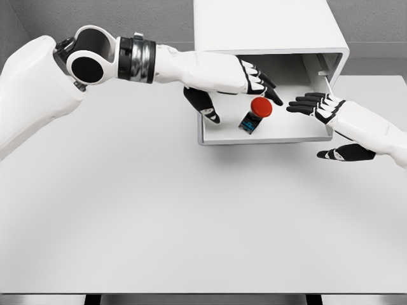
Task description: Slide open multi-storey tabletop storage cabinets and put open load switch and slide close multi-storey tabletop storage cabinets
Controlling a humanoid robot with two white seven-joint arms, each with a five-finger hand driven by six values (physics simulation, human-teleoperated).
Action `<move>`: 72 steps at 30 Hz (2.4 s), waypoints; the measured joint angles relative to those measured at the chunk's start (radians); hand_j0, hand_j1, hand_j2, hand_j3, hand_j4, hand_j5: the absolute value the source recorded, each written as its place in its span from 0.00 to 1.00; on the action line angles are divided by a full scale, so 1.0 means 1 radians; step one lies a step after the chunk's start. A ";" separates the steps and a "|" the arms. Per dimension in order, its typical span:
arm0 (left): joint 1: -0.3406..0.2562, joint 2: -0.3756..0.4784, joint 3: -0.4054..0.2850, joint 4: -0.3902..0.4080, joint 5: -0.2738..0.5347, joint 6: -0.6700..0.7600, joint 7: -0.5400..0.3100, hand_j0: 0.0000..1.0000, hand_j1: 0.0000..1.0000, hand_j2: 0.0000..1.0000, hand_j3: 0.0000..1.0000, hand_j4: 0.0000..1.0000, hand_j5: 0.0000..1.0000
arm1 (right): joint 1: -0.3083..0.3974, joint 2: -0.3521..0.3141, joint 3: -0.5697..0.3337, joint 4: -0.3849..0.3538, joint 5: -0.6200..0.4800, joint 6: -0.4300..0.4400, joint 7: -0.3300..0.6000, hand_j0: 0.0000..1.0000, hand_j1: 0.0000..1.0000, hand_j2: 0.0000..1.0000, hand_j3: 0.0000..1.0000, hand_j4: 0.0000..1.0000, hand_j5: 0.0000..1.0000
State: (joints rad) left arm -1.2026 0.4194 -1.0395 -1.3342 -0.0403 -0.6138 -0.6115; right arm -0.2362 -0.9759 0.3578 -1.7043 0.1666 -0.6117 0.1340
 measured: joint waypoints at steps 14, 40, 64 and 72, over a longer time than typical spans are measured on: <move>0.008 0.052 0.003 -0.131 0.085 0.000 0.000 1.00 1.00 1.00 1.00 1.00 1.00 | 0.000 0.003 0.001 -0.001 0.000 0.000 0.000 1.00 1.00 1.00 1.00 1.00 1.00; 0.609 0.437 0.443 -0.299 0.162 0.000 0.000 1.00 1.00 1.00 1.00 1.00 1.00 | 0.000 0.022 0.007 -0.001 0.000 0.000 0.001 1.00 1.00 1.00 1.00 1.00 1.00; 0.686 0.359 0.503 0.029 0.157 0.000 0.000 1.00 1.00 1.00 1.00 1.00 1.00 | -0.074 0.082 0.012 0.048 0.014 0.000 0.049 1.00 1.00 1.00 1.00 1.00 1.00; 0.693 0.359 0.516 0.028 0.158 0.000 0.000 1.00 1.00 1.00 1.00 1.00 1.00 | -0.080 0.117 0.021 0.054 0.014 0.000 0.092 1.00 1.00 1.00 1.00 1.00 1.00</move>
State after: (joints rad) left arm -0.5093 0.7784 -0.5235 -1.3062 0.1176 -0.6134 -0.6112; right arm -0.3160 -0.8588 0.3786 -1.6506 0.1808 -0.6121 0.2258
